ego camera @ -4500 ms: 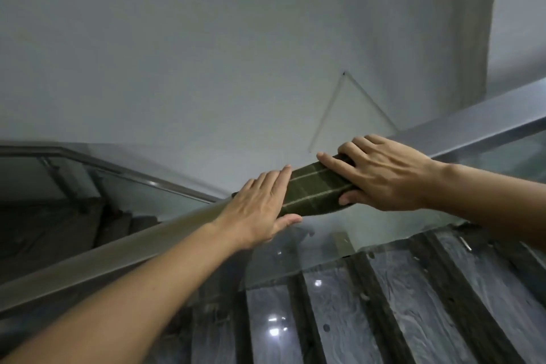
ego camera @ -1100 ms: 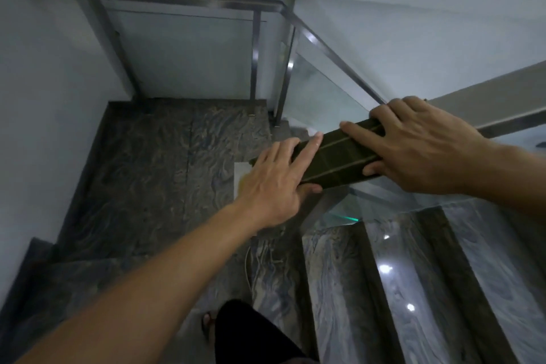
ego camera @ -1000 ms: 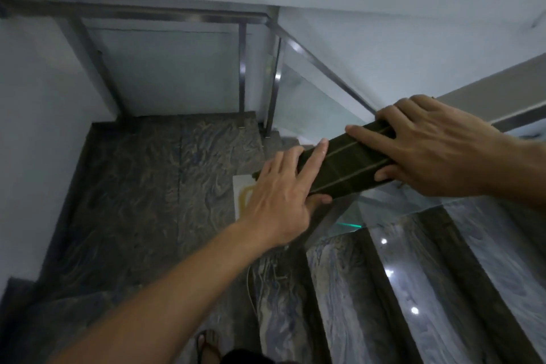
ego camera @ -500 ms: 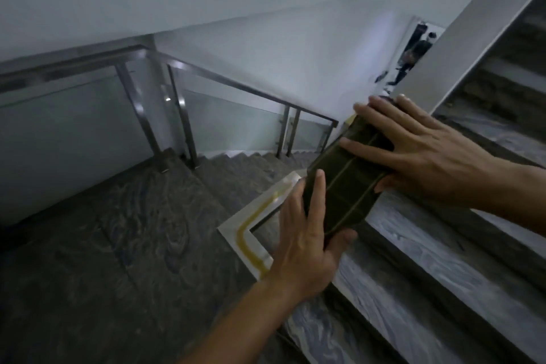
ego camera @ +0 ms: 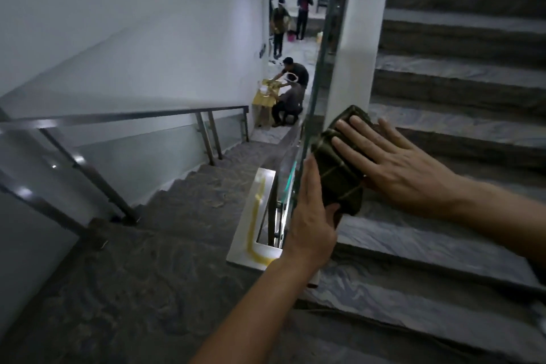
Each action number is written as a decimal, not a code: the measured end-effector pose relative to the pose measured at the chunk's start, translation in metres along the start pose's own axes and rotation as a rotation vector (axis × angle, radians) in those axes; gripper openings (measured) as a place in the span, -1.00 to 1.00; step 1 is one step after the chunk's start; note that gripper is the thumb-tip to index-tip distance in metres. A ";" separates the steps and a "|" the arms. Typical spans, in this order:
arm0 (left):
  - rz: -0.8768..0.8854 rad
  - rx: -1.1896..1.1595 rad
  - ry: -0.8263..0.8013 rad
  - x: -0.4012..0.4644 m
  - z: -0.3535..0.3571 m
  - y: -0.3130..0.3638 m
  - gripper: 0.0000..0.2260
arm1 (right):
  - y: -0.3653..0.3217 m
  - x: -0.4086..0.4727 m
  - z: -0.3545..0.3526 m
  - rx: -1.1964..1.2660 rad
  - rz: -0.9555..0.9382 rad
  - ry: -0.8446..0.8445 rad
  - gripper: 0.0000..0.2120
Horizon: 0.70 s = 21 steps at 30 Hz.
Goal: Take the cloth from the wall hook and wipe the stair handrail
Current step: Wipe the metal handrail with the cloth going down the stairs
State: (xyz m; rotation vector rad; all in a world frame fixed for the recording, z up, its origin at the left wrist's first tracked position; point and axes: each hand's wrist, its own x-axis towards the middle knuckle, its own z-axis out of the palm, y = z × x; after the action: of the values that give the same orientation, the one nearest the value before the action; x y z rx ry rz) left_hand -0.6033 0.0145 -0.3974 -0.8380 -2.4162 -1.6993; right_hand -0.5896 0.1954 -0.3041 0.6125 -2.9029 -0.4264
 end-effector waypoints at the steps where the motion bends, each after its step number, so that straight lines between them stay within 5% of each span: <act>1: 0.017 -0.025 -0.009 -0.001 0.000 -0.004 -0.30 | -0.005 -0.004 0.004 0.030 0.028 0.008 -0.32; 15: 0.182 -0.113 -0.241 -0.007 -0.004 -0.063 -0.31 | -0.078 -0.021 0.053 0.078 0.370 0.313 -0.31; 21: 0.398 -0.233 -0.412 0.000 -0.004 -0.106 -0.38 | -0.127 -0.017 0.098 0.171 0.556 0.540 -0.33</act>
State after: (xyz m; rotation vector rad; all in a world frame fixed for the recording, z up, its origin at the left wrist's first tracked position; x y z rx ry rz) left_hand -0.6542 -0.0146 -0.4861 -1.7181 -2.0742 -1.7986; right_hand -0.5462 0.1153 -0.4370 -0.0783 -2.4422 0.0590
